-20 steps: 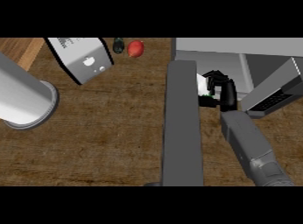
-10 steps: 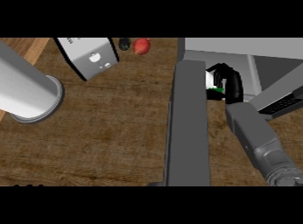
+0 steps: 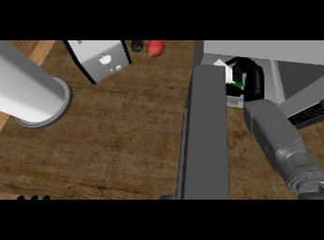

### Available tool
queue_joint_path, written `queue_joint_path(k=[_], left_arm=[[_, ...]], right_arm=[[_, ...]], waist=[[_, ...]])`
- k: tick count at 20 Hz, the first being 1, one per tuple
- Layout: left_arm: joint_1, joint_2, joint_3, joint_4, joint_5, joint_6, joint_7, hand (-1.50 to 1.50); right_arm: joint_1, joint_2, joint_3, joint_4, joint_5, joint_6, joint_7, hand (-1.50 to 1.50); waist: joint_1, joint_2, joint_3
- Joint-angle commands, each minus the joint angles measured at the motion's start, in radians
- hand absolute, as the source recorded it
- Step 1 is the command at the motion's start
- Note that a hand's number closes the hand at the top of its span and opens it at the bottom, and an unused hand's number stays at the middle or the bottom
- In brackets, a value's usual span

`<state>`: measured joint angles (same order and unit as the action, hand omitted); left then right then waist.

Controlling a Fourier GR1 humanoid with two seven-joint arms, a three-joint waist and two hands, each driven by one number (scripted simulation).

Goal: Pick up the milk, place it into the microwave and close the microwave

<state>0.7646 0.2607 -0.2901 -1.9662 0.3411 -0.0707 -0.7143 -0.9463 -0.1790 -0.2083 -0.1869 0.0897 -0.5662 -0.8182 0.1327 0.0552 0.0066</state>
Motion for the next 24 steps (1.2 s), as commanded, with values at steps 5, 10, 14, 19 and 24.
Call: queue_joint_path(k=[5, 10, 14, 19, 24], left_arm=[[-0.017, -0.001, -0.004, 0.028, -0.005, -0.005, 0.003, -1.50], [-0.037, 0.017, 0.029, 0.031, 0.023, -0.015, 0.025, -1.50], [-0.058, 0.009, 0.012, 0.034, 0.012, -0.012, 0.034, -1.50], [-0.056, 0.016, 0.023, 0.024, 0.010, -0.015, 0.020, -1.50], [-0.089, 0.035, 0.031, 0.045, -0.007, -0.028, 0.021, -1.50]], right_arm=[[-0.015, -0.009, -0.028, -0.001, 0.006, -0.171, -0.077, 1.50], [-0.052, -0.034, -0.035, 0.009, 0.022, -0.272, -0.045, 1.50], [-0.051, -0.016, -0.035, 0.020, 0.034, -0.309, -0.046, 1.50], [0.067, -0.129, 0.009, 0.181, 0.107, -0.530, 0.205, -1.50], [0.043, -0.111, 0.110, 0.185, 0.206, -0.624, 0.363, -1.50]], waist=[[0.009, 0.008, -0.001], [0.023, 0.016, -0.001], [0.020, 0.016, 0.000], [0.031, 0.053, -0.018], [0.072, 0.038, -0.011]])
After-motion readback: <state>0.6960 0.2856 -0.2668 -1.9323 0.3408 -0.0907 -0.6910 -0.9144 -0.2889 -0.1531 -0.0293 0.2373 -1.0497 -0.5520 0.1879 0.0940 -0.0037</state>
